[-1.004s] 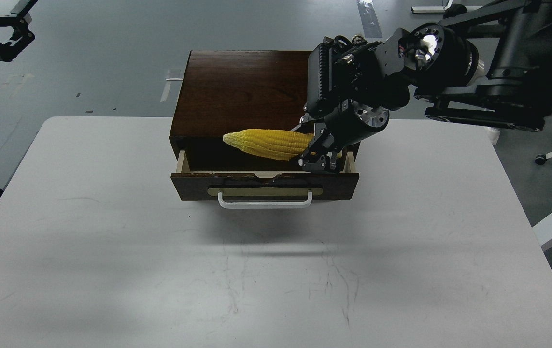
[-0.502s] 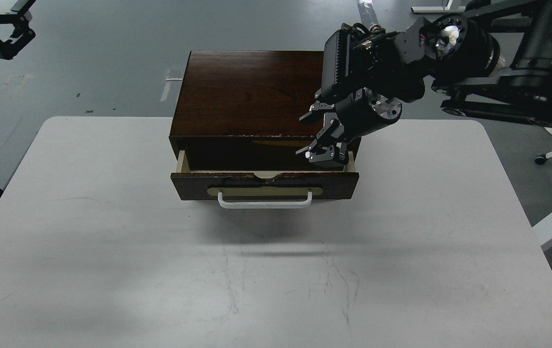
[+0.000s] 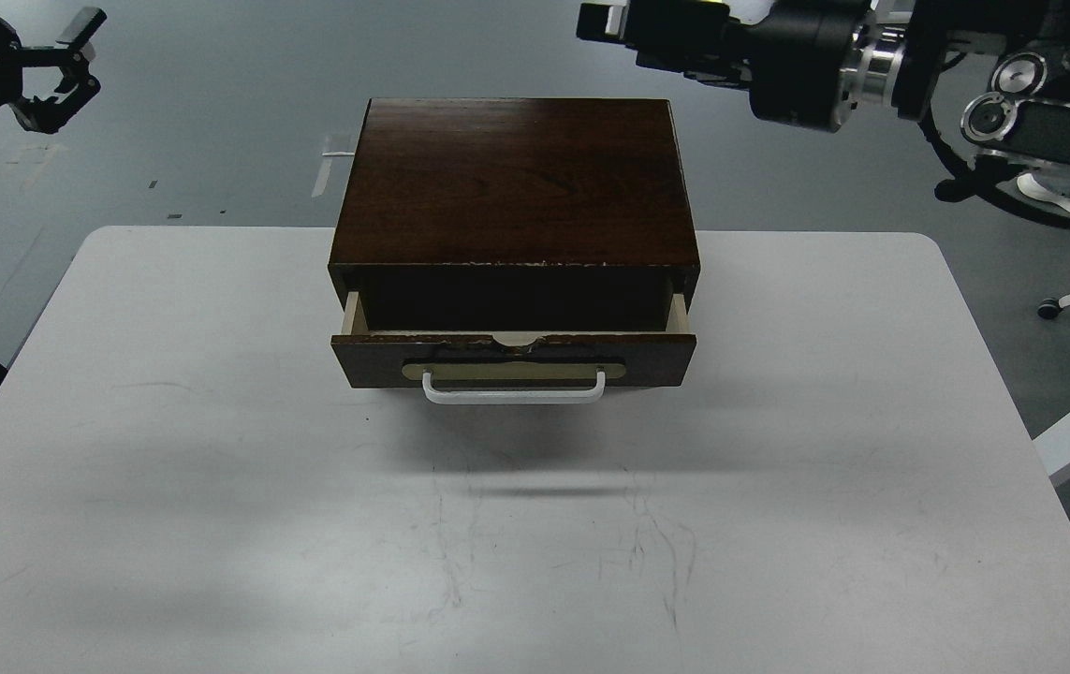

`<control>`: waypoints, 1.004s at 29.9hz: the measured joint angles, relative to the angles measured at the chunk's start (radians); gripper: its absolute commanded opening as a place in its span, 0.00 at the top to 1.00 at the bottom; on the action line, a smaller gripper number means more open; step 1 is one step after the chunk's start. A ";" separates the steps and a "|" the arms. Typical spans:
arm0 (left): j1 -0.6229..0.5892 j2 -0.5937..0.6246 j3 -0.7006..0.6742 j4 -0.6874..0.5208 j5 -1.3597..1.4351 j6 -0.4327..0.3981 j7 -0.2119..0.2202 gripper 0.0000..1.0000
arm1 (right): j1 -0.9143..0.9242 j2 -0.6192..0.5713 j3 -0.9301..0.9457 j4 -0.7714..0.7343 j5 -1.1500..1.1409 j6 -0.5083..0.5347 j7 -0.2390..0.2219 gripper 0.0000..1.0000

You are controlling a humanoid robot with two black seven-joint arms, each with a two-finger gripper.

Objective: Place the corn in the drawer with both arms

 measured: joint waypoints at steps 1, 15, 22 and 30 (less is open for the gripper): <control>0.006 -0.007 0.000 0.005 0.000 0.000 0.000 0.02 | -0.071 -0.030 0.081 -0.002 0.008 -0.002 0.000 0.00; 0.082 -0.094 0.001 0.124 -0.005 0.000 0.000 0.02 | -0.677 -0.040 0.693 -0.104 0.085 -0.010 0.000 0.00; 0.137 -0.132 0.001 0.146 -0.005 0.000 0.000 0.02 | -0.774 0.066 0.720 -0.182 0.135 -0.013 0.000 0.00; 0.163 -0.147 0.000 0.149 -0.006 0.000 0.000 0.02 | -0.816 0.180 0.776 -0.305 0.271 -0.015 0.000 0.00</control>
